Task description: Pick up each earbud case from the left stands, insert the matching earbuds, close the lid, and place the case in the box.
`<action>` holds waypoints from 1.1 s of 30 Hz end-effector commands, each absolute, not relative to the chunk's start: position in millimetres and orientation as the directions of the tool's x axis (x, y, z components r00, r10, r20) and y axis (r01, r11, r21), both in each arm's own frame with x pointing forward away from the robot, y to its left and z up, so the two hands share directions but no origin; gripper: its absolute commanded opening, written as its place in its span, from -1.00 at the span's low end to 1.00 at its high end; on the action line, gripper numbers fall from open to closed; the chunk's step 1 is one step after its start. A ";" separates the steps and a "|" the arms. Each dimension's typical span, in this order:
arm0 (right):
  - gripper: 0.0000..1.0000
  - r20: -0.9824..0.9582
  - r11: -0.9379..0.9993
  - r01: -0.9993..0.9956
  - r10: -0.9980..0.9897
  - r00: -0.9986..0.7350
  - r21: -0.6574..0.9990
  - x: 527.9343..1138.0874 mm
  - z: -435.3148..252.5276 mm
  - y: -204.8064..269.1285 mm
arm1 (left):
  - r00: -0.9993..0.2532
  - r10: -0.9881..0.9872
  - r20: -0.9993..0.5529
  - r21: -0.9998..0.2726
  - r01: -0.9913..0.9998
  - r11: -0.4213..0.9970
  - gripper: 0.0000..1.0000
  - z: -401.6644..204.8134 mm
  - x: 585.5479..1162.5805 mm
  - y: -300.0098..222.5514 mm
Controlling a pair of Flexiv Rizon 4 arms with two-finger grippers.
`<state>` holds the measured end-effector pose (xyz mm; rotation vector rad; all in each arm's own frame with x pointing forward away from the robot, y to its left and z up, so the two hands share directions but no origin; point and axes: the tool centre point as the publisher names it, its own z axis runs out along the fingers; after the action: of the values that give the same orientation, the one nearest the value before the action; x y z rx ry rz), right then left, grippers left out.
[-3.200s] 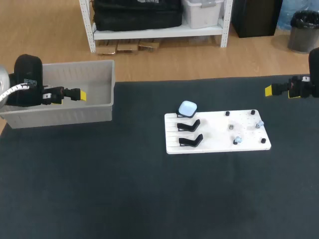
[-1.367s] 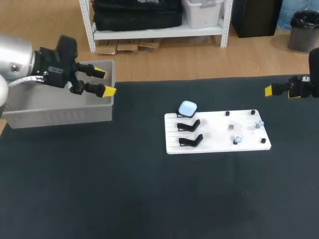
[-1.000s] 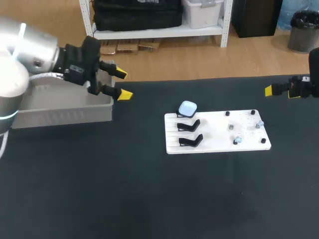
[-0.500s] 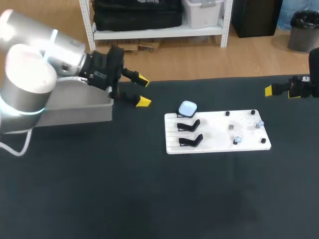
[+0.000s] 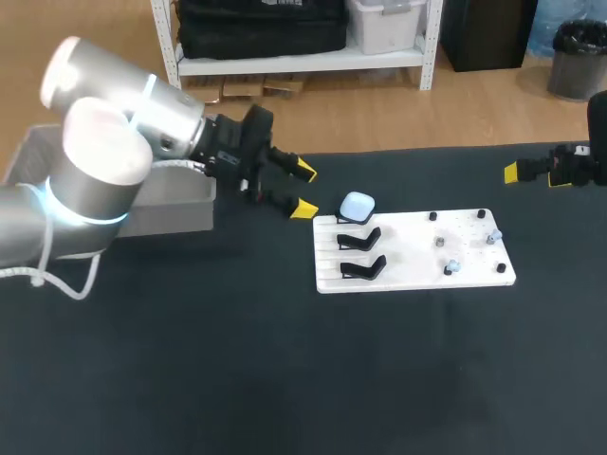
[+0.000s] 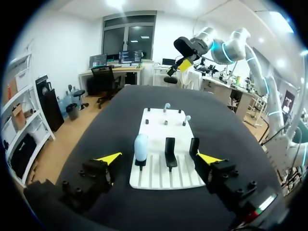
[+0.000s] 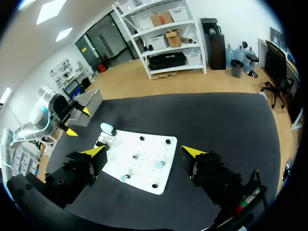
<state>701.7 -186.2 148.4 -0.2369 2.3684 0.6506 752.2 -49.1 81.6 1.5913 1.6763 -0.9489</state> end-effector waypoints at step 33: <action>1.00 -0.643 0.862 -0.326 0.000 -0.766 0.388 701.3 148.9 -185.8 | -0.039 0.495 -0.868 -0.085 0.994 -0.072 -0.04 27.3 780.9 -93.0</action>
<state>701.7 -186.2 148.4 -0.2369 2.3685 0.6506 774.9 -90.1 31.4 1.6175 1.5967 -1.0269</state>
